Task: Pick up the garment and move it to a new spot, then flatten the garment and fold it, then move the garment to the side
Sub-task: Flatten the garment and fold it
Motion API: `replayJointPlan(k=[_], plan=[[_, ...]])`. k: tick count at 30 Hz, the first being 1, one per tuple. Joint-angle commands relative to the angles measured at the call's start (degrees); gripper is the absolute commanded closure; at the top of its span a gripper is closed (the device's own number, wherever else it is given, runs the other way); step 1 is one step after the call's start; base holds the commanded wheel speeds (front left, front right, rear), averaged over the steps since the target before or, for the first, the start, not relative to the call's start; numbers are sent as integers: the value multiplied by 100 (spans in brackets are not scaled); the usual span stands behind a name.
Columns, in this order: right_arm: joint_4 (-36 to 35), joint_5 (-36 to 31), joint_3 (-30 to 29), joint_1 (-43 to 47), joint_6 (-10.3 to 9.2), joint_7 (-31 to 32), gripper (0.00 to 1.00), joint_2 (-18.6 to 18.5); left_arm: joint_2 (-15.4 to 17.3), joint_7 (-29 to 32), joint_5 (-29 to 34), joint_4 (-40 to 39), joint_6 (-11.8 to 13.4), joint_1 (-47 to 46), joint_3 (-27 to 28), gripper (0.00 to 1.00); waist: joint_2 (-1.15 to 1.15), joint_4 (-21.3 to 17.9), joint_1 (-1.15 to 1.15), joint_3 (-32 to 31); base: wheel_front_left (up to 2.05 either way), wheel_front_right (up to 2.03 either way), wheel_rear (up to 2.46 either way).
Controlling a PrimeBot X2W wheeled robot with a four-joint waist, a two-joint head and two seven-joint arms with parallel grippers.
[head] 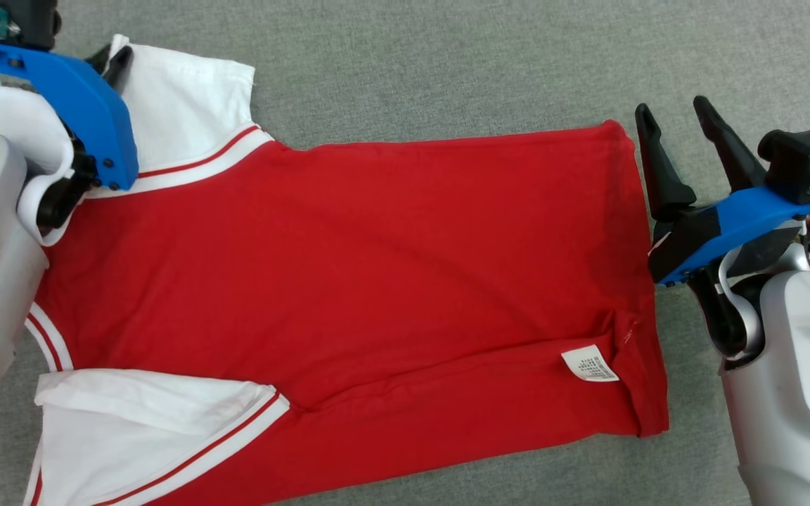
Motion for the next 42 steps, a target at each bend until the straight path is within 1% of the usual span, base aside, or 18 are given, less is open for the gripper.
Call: replayJointPlan(k=[1,8,14,18,25,26,27,28,36,42], plan=[[18,80,33,-104,3,77,0,-61,12,-42,-24,72,-4,69,-74,100,0,11,0,-36,0,0,0],[47,280,216,126,3,715,0,-431,-81,-492,-129,19,-5,-59,-345,100,0,174,0,-223,0,0,0],[161,491,359,289,3,1188,0,-554,-164,-814,-202,-43,-5,-184,-571,100,0,356,0,-255,0,0,0],[275,575,396,272,3,1319,0,-625,-220,-941,-251,-70,-5,-292,-715,100,0,468,0,-236,0,0,0],[812,533,472,-45,3,1337,0,-652,-276,-1147,-361,-68,-5,-384,-949,100,0,625,0,-226,0,0,0],[887,537,512,-69,3,1356,53,-671,-291,-1176,-384,-62,-5,-376,-970,100,0,652,0,-238,0,0,0],[951,560,538,-88,3,1358,98,-672,-293,-1212,-403,-49,-5,-371,-991,100,0,668,0,-250,0,0,0],[1005,582,557,-116,3,1337,100,-681,-293,-1249,-422,-40,-4,-369,-1015,100,0,683,0,-263,0,0,0],[1193,478,400,-176,2,690,100,-757,-290,-1671,-632,-68,-5,-209,-1123,100,0,790,0,-539,0,0,0],[1408,308,316,-91,2,292,100,-743,-240,-2009,-736,-296,-5,-13,-1206,100,0,930,0,-823,0,0,0]])
